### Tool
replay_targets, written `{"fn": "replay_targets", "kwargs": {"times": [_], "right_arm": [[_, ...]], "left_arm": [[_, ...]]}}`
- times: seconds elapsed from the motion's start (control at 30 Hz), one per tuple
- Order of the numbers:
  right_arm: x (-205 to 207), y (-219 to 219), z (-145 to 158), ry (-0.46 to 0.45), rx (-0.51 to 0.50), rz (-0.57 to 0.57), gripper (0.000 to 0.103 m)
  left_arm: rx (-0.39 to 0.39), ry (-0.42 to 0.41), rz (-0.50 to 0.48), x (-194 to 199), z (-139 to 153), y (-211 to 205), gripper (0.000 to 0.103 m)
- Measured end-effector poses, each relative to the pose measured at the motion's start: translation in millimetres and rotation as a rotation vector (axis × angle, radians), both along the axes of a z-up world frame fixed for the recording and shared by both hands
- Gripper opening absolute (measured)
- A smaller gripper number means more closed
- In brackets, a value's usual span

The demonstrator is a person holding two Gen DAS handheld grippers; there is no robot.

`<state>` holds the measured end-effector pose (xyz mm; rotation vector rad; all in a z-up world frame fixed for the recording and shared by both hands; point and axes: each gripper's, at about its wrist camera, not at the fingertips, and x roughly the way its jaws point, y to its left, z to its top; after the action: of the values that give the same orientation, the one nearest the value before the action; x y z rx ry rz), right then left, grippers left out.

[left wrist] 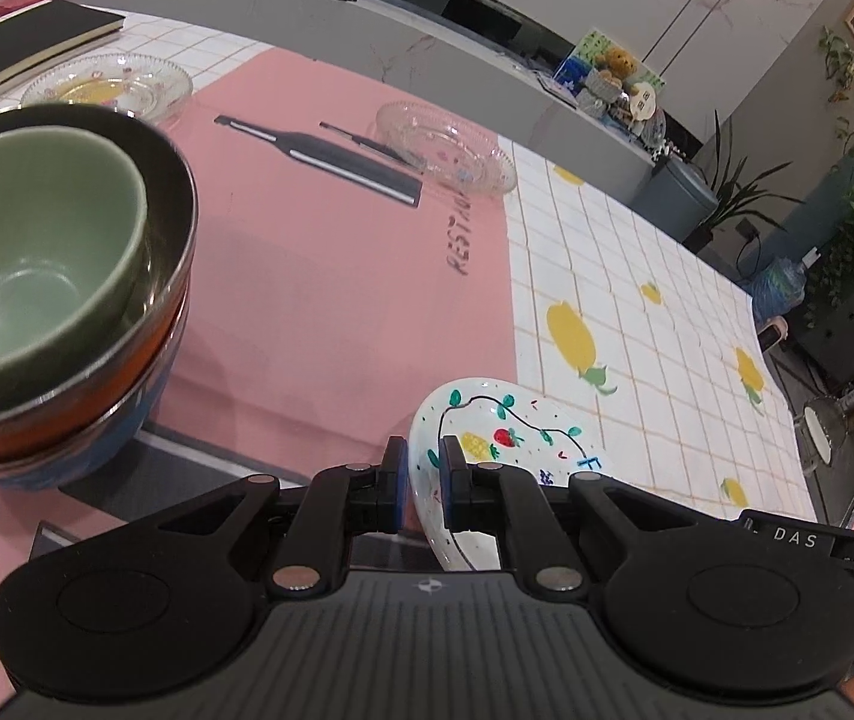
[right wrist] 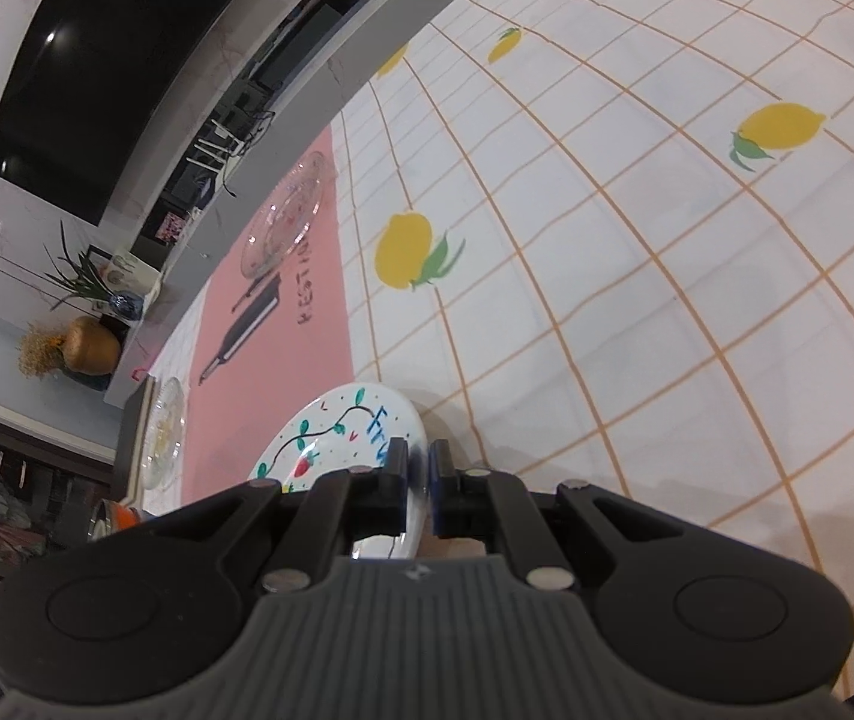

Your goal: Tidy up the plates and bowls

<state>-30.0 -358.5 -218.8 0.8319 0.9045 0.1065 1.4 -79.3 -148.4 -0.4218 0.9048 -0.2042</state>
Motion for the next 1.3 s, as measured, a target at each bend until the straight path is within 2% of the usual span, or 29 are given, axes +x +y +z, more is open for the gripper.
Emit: {"fn": "replay_targets", "kwargs": {"times": [0.67,1.07,1.2,1.3], "right_arm": [[2,12,-2,0.021,-0.110,0.036,0.009],[5,18,2,0.023,-0.158,0.045,0.013],[4,17,6,0.012,-0.165,0.037,0.014],[5,14,13,-0.015,-0.166,0.029,0.014]], "left_arm": [[0.038,0.079,-0.030,-2,-17,-3,0.012],[0.056,0.083,-0.047,0,-17,-5,0.014],[0.071,0.059,-0.039,1,-12,-4,0.021],[0.070,0.024,-0.041,2,-3,-3,0.023]]}}
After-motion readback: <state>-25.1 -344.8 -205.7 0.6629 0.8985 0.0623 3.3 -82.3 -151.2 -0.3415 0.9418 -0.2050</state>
